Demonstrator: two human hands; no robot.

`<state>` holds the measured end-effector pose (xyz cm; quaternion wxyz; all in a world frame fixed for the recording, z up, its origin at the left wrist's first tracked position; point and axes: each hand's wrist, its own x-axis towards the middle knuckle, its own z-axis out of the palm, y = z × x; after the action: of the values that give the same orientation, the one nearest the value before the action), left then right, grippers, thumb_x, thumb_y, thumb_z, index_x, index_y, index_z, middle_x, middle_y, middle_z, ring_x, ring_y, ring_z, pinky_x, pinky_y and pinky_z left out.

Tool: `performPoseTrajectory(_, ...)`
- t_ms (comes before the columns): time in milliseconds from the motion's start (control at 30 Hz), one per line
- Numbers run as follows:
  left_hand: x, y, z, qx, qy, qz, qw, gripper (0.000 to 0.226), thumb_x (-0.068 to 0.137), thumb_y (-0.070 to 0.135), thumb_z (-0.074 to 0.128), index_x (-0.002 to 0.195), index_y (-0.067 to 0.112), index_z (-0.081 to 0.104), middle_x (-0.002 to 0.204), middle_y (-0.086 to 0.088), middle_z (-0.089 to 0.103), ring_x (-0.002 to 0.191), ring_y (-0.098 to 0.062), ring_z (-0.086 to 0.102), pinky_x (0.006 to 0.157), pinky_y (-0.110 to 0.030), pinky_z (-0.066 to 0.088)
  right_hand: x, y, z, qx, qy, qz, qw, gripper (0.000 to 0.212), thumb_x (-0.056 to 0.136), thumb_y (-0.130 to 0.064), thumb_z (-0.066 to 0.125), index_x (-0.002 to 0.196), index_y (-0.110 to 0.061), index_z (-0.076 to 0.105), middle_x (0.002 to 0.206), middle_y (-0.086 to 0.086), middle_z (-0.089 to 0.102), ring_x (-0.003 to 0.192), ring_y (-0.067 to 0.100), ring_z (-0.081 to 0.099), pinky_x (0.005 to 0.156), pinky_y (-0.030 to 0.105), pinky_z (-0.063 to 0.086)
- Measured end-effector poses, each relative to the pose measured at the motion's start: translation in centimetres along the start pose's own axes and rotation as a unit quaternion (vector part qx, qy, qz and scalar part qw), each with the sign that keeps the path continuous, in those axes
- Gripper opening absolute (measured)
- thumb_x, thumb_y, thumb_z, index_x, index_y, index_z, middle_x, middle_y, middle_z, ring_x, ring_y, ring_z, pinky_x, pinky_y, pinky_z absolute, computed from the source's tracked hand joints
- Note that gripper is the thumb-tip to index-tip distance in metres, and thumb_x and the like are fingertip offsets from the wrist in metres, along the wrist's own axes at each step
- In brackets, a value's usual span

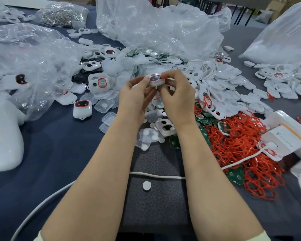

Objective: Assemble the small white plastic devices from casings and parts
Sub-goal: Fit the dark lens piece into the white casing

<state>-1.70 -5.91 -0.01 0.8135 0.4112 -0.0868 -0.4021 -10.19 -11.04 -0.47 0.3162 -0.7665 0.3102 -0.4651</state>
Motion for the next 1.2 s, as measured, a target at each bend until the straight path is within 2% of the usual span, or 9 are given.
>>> performPoseTrajectory(67,0.1,0.2,-0.1,-0.017,0.006,-0.011,1.000,0.014,0.091,-0.001,0.058,0.096,0.010,0.050,0.068,-0.003,0.070,0.060,-0.010,0.067,0.061,-0.020,0.056,0.2,0.0,-0.1,0.032,-0.018,0.040,0.999,0.022,0.088,0.004,0.051,0.102,-0.004,0.066,0.104,0.002,0.067,0.094,0.016,0.065,0.080,0.021,0.053)
performPoseTrajectory(133,0.1,0.1,-0.2,-0.010,0.010,-0.011,1.000,0.014,0.092,-0.001,0.057,0.096,0.010,0.051,0.076,-0.005,0.068,0.058,-0.009,0.067,0.059,-0.019,0.055,0.4,0.0,-0.2,0.111,-0.028,0.108,0.987,0.022,0.090,0.002,0.049,0.100,-0.007,0.067,0.100,0.003,0.069,0.092,0.020,0.067,0.083,0.029,0.056)
performPoseTrajectory(267,-0.1,-0.2,0.0,0.015,-0.001,-0.006,1.000,0.017,0.089,-0.002,0.060,0.096,0.012,0.053,0.085,-0.006,0.065,0.059,-0.007,0.066,0.059,-0.017,0.054,0.6,0.1,-0.3,0.260,-0.041,0.216,0.940,0.018,0.094,-0.006,0.055,0.111,-0.008,0.059,0.102,0.009,0.068,0.091,0.019,0.068,0.082,0.029,0.057)
performPoseTrajectory(467,-0.2,-0.2,0.2,0.052,-0.047,-0.027,0.997,0.017,0.086,-0.001,0.060,0.094,0.014,0.058,0.072,0.000,0.067,0.067,-0.010,0.061,0.063,-0.018,0.052,0.9,0.0,-0.4,0.356,-0.022,0.253,0.899,0.012,0.094,-0.001,0.052,0.101,-0.008,0.060,0.094,0.007,0.065,0.084,0.017,0.062,0.073,0.024,0.053)
performPoseTrajectory(667,-0.3,-0.4,0.2,0.071,-0.083,-0.021,0.994,0.001,0.093,0.014,0.061,0.092,0.013,0.061,0.076,0.002,0.069,0.067,-0.006,0.065,0.065,-0.018,0.053,1.1,0.0,-1.0,0.395,-0.034,0.284,0.873,0.015,0.094,-0.002,0.052,0.090,-0.013,0.061,0.081,0.001,0.066,0.071,0.010,0.062,0.065,0.020,0.049)
performPoseTrajectory(800,0.0,-1.0,0.0,0.143,-0.055,0.044,0.987,0.004,0.094,0.011,0.060,0.090,0.011,0.061,0.079,-0.005,0.067,0.070,-0.012,0.066,0.076,-0.027,0.058,0.9,0.3,-0.6,0.315,-0.050,0.248,0.915,0.015,0.091,0.001,0.055,0.104,-0.004,0.059,0.089,0.008,0.065,0.076,0.014,0.064,0.072,0.024,0.055)
performPoseTrajectory(900,0.3,-1.1,-0.2,0.147,-0.043,0.032,0.988,0.013,0.092,0.010,0.062,0.104,0.008,0.059,0.091,-0.011,0.068,0.074,-0.015,0.067,0.077,-0.027,0.057,0.8,0.6,-0.5,0.236,-0.040,0.212,0.947,0.019,0.089,-0.001,0.059,0.108,-0.005,0.061,0.098,0.011,0.067,0.088,0.019,0.065,0.079,0.028,0.055)
performPoseTrajectory(1067,0.1,-1.2,-0.1,0.224,-0.042,0.044,0.973,0.014,0.091,0.028,0.065,0.093,0.016,0.060,0.083,-0.002,0.068,0.067,-0.008,0.065,0.062,-0.017,0.052,1.1,0.8,-1.3,0.193,-0.069,0.172,0.964,0.028,0.092,0.000,0.052,0.108,-0.017,0.067,0.107,0.005,0.067,0.093,0.009,0.062,0.080,0.019,0.051)
performPoseTrajectory(1200,0.1,-1.1,-0.2,0.228,-0.052,0.040,0.971,0.015,0.094,0.026,0.060,0.083,0.016,0.061,0.080,0.001,0.067,0.074,-0.009,0.064,0.070,-0.020,0.053,1.3,0.8,-1.5,0.213,-0.072,0.158,0.961,0.029,0.094,-0.002,0.050,0.113,-0.018,0.064,0.108,0.000,0.067,0.093,0.005,0.062,0.078,0.014,0.049)
